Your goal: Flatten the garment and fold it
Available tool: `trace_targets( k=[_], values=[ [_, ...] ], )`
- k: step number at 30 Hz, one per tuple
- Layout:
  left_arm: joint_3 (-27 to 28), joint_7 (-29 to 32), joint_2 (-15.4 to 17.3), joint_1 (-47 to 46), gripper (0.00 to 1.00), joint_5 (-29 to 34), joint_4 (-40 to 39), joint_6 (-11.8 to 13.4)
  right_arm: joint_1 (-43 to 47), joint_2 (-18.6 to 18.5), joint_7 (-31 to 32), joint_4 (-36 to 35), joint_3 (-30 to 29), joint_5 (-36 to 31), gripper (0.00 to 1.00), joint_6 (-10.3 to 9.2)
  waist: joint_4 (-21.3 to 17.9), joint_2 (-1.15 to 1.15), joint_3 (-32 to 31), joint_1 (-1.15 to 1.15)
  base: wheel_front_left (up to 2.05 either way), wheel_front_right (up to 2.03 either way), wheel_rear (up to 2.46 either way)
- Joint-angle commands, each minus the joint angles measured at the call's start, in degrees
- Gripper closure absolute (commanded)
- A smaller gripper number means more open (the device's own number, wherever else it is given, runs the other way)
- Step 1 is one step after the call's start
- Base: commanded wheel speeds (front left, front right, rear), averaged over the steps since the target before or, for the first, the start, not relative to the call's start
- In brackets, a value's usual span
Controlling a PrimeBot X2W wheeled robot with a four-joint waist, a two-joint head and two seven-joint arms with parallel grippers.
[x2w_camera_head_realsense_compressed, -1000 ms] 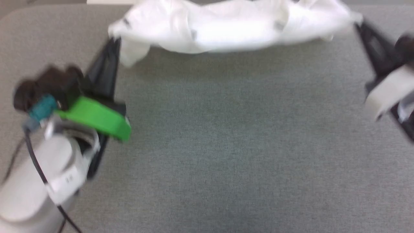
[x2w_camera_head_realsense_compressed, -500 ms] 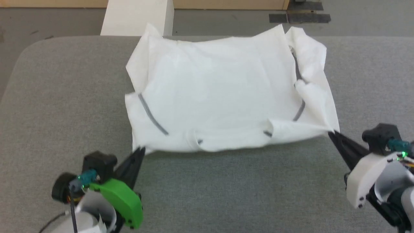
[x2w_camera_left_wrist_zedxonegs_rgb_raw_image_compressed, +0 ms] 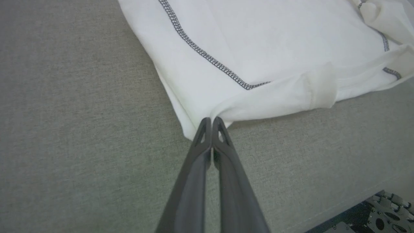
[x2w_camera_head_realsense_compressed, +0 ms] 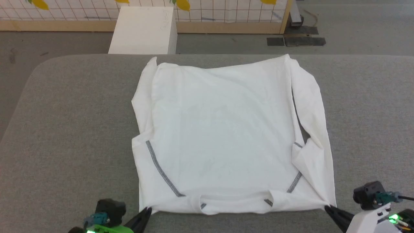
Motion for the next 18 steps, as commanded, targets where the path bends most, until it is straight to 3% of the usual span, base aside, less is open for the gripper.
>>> trace_targets(
  k=[1,10,18],
  values=[
    [-0.36,0.44,0.72,1.44,1.0,-0.55,0.29,-0.41,1.52,-0.07,0.88,-0.42,0.08,0.86,1.0,-0.11,-0.28,0.0,-1.68,0.01,0.0,0.0,0.0],
    [-2.52,3.34,1.48,5.54,1.0,-3.8,-0.54,-1.47,8.29,-1.0,5.6,-1.03,-0.12,2.89,1.0,-0.11,-0.37,0.0,-5.26,0.01,0.0,0.0,0.0],
    [-3.57,3.91,1.37,6.93,1.0,-4.55,-0.11,-1.82,10.32,-0.42,6.09,-0.92,-0.19,2.49,1.0,-0.11,-0.04,0.0,-7.0,0.01,0.0,0.0,0.0]
  ],
)
